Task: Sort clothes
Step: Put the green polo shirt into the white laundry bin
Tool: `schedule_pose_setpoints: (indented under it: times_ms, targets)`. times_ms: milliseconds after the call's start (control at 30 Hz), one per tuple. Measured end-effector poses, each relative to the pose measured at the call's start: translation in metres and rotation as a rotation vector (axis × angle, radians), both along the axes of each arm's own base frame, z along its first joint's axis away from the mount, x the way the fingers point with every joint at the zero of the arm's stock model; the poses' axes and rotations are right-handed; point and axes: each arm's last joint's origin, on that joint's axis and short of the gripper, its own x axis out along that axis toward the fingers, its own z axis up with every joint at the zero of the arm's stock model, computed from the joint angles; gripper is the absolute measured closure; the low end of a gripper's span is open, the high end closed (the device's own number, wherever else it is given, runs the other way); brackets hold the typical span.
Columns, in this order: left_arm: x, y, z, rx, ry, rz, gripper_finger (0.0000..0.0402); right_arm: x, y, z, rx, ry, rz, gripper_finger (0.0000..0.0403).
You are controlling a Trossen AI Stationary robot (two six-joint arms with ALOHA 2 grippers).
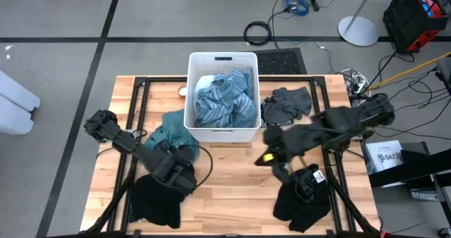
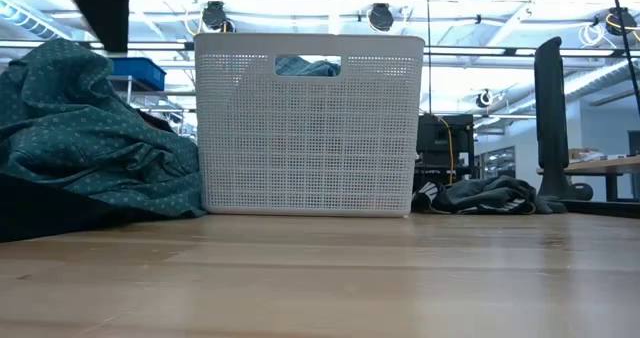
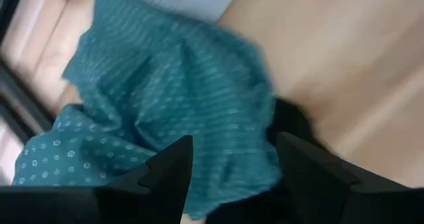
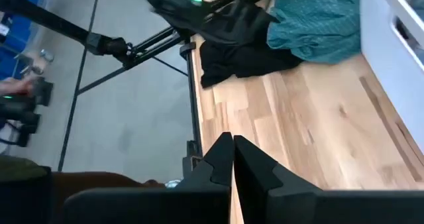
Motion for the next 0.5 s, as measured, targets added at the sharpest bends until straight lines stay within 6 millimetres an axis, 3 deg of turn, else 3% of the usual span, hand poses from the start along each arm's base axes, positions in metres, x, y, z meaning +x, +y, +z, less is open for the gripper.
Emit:
schedule_pose_setpoints:
  times_ms: [200,500]
  targets:
    - [0.004,0.01,-0.042,-0.018,0.008,0.031,0.0173,-0.037,0.009,0.011,-0.005,0.0,-0.082,0.0403]
    - [-0.003,0.035,-0.078,0.019,0.069,0.155,0.0173,-0.05,0.015,0.009,0.035,0.058,-0.133,0.0403]
